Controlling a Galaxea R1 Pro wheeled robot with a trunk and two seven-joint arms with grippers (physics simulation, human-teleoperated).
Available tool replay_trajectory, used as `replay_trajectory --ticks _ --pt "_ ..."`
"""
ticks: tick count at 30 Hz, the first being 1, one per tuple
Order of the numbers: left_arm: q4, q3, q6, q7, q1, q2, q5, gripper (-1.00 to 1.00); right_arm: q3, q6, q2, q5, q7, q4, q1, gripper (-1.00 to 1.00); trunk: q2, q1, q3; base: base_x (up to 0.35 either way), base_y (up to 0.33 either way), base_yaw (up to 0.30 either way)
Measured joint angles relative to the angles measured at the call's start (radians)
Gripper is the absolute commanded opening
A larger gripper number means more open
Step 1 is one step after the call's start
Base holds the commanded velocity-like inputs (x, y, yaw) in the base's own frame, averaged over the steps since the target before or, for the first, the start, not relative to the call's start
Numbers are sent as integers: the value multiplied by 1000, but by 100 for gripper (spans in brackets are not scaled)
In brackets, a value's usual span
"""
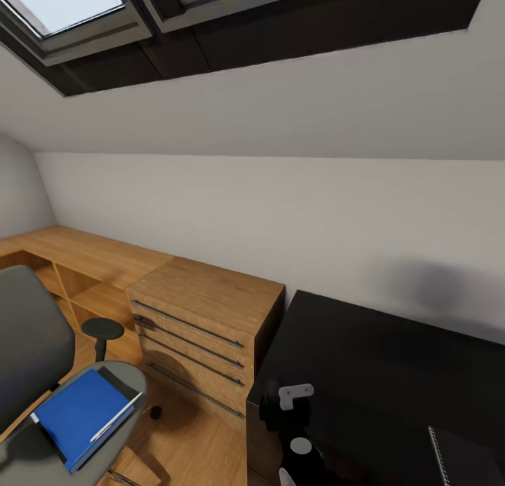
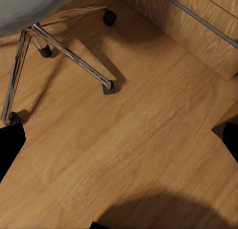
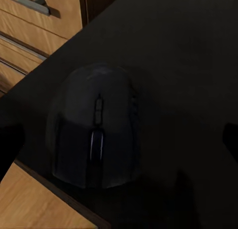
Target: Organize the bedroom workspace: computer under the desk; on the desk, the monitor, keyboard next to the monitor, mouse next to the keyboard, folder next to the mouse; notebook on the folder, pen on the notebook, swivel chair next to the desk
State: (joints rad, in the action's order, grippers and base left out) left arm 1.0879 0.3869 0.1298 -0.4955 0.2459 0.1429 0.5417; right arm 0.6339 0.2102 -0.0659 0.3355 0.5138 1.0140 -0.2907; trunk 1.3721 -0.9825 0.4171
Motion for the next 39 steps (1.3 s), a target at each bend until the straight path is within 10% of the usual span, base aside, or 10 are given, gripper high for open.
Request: replay_trajectory --ticks 39 --pt "-1 2 1 -1 0 0 -2 100 -1 15 -8 9 -50 -76 -34 100 0 0 0 40 10 0"
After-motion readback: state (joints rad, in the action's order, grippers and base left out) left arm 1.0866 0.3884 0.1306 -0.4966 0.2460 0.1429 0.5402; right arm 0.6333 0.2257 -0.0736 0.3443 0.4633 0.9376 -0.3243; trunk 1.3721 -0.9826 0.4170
